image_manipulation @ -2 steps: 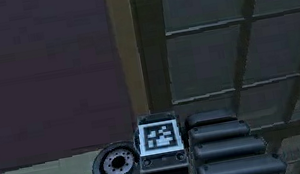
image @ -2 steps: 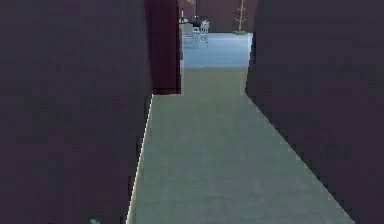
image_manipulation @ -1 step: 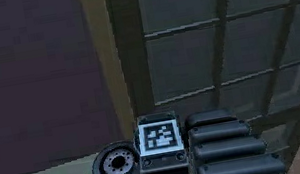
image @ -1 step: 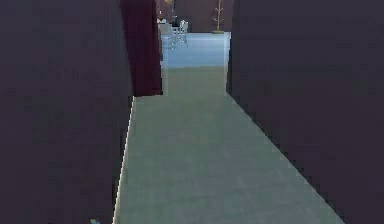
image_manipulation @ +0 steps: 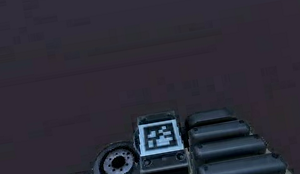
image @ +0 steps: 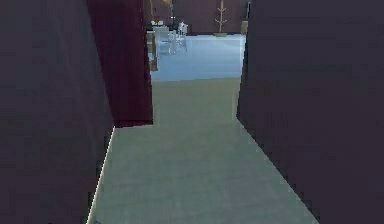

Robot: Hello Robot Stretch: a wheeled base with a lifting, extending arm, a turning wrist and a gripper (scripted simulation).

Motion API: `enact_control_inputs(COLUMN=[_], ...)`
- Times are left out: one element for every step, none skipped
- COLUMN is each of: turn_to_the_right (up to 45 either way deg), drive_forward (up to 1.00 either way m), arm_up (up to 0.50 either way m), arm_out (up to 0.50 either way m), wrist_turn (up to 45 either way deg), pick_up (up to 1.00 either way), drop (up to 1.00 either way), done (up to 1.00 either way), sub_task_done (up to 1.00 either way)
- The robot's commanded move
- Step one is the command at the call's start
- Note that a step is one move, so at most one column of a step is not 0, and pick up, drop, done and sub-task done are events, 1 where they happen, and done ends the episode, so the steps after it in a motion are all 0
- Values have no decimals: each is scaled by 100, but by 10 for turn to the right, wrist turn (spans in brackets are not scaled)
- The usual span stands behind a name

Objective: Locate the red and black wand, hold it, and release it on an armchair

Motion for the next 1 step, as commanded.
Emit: enact_control_inputs(turn_to_the_right=[0], drive_forward=[100], arm_up=[0], arm_out=[0], wrist_turn=[0], pick_up=[0], drop=[0], done=[0], sub_task_done=[0])
